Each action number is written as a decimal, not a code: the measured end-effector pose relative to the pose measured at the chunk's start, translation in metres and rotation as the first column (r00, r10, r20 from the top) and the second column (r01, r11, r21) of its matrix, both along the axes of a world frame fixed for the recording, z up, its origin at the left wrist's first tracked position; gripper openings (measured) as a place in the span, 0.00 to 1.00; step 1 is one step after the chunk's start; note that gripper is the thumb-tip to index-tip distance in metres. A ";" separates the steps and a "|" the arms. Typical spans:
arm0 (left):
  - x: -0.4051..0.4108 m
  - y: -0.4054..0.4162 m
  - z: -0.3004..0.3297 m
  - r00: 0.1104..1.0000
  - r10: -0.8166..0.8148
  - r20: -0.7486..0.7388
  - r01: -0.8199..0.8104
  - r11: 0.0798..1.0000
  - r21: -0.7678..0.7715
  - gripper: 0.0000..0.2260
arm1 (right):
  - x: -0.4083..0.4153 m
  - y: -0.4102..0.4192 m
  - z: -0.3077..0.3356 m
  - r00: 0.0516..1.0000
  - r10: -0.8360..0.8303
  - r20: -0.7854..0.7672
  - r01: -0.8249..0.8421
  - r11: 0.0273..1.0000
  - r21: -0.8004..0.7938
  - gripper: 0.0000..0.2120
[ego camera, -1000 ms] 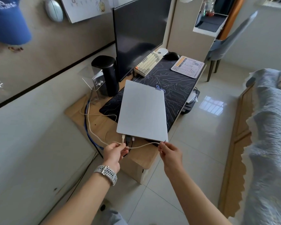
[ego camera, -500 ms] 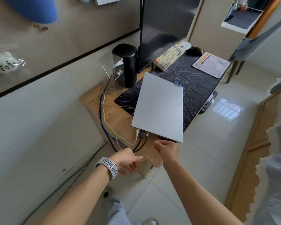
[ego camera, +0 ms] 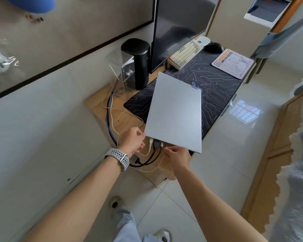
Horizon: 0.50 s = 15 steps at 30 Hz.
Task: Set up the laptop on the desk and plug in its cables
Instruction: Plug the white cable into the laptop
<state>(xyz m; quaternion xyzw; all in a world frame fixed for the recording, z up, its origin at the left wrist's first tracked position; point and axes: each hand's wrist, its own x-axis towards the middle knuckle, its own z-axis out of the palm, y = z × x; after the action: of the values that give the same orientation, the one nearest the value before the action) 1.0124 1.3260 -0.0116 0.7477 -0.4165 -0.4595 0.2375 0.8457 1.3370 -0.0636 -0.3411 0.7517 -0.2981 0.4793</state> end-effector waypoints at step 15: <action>-0.008 -0.028 -0.020 0.976 -0.094 0.196 0.098 0.995 -0.012 0.15 | 0.002 -0.005 -0.003 1.000 -0.004 -0.026 0.004 1.000 -0.017 0.04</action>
<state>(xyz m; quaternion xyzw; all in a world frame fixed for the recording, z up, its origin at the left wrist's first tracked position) 1.0040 1.2983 -0.0321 0.7656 -0.4783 -0.3903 0.1812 0.8473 1.3320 -0.0662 -0.3474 0.7562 -0.3008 0.4658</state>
